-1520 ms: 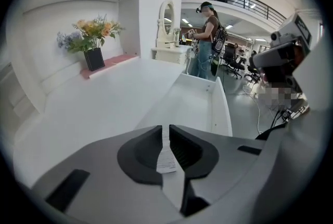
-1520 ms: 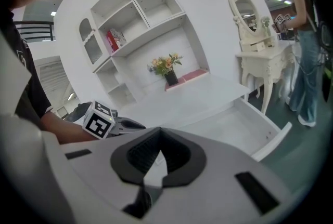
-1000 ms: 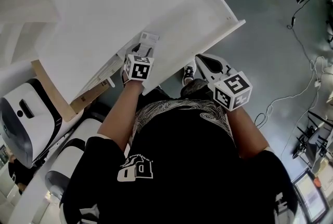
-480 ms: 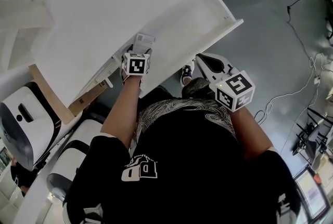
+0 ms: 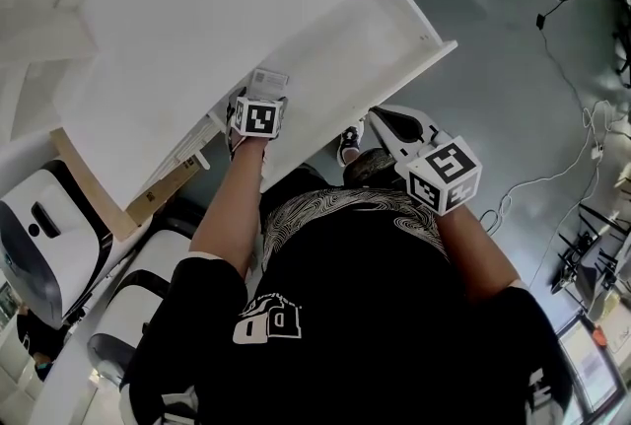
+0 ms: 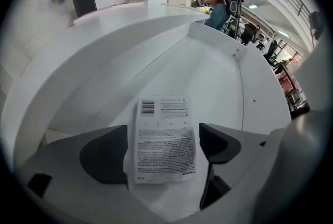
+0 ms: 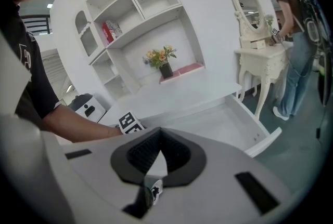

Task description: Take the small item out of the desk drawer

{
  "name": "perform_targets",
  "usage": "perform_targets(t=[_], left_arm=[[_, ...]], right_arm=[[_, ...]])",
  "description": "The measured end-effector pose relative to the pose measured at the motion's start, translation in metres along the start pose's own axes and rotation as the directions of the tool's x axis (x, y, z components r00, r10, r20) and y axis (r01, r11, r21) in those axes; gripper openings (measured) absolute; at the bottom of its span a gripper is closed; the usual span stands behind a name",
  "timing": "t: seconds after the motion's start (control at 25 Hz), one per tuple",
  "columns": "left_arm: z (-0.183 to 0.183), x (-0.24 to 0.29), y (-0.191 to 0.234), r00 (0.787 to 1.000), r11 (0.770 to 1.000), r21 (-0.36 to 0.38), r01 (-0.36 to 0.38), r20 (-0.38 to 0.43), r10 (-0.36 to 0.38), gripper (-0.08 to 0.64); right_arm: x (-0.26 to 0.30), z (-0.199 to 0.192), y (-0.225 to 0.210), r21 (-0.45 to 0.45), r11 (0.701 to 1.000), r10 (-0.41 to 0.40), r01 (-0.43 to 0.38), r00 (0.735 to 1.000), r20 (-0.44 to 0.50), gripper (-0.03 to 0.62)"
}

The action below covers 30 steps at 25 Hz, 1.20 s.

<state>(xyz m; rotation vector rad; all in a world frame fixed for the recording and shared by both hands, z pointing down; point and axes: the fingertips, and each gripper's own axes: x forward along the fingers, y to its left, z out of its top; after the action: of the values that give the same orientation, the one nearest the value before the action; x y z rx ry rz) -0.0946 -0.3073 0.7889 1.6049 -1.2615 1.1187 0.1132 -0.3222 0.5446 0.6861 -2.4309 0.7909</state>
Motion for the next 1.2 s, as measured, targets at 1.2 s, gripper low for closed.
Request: perform_targets(t=[1.2], left_arm=[[-0.01,0.012,-0.012,0.982,0.997,-0.062,0.054,-0.178,-0.065,0.43]], right_arm=[[-0.003,0.004,-0.004,0.047,0.999,-0.025,0.024,0.999,0.036,0.008]])
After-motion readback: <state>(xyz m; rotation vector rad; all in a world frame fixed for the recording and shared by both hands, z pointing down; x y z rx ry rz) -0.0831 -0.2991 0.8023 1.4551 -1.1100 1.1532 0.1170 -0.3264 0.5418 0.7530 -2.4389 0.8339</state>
